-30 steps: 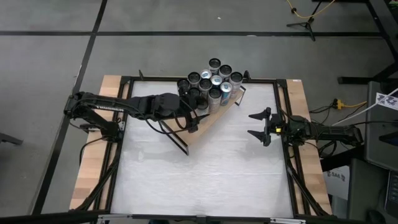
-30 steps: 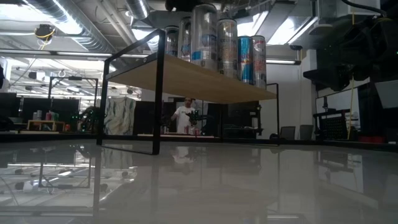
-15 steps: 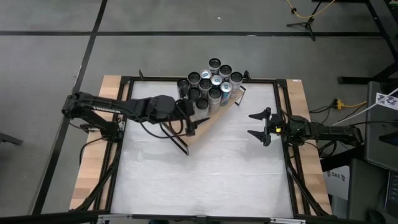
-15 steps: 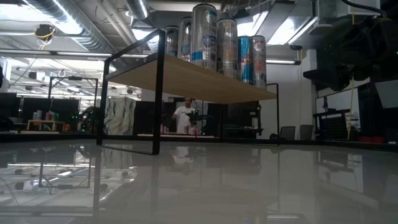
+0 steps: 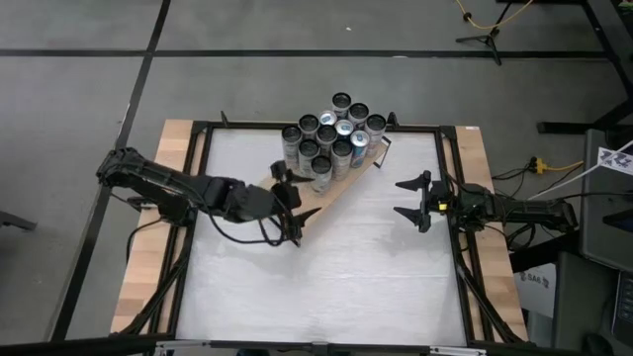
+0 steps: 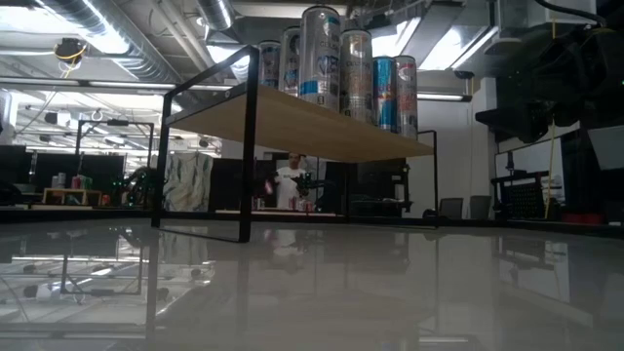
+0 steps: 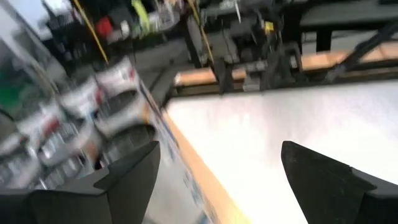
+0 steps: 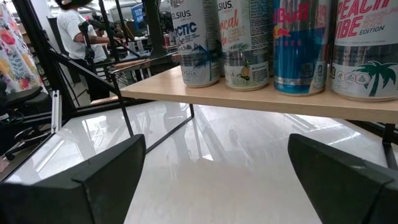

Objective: Place canned beverage on shelf
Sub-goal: Put the white-blue soda can on the shelf aligned with the other white-blue soda cans

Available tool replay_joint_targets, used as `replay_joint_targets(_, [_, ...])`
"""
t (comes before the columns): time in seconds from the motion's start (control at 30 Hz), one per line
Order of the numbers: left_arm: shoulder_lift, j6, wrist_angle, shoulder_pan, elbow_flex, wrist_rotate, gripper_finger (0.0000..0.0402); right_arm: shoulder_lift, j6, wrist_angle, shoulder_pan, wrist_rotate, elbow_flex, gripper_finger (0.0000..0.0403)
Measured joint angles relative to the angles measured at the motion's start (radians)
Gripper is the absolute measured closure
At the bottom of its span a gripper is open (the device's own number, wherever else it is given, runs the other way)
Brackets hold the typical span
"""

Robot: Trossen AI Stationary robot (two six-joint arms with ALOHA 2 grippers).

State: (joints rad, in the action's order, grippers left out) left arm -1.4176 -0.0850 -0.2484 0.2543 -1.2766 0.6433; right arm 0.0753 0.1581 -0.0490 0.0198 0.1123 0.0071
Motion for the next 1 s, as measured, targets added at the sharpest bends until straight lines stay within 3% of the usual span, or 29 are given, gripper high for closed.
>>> replay_joint_targets(0.17, [-0.005, 0.205, -0.143, 0.024, 0.001, 0.020, 0.0074, 0.000, 0.000, 0.000, 0.000, 0.000, 0.000, 0.0015])
replay_joint_targets(0.3, [-0.020, 0.286, -0.160, 0.023, 0.035, 0.020, 0.0074, 0.000, 0.000, 0.000, 0.000, 0.000, 0.000, 0.0015])
replay_joint_targets(0.53, [-0.026, 0.324, -0.106, 0.022, 0.094, 0.026, 0.0074, 0.000, 0.000, 0.000, 0.000, 0.000, 0.000, 0.0015])
replay_joint_targets(0.77, [-0.035, 0.485, -0.069, 0.013, 0.097, 0.172, 0.0074, 0.000, 0.000, 0.000, 0.000, 0.000, 0.000, 0.0015])
replay_joint_targets(1.0, [-0.093, 0.605, -0.028, -0.026, 0.098, 0.182, 0.0074, 0.000, 0.000, 0.000, 0.000, 0.000, 0.000, 0.0015])
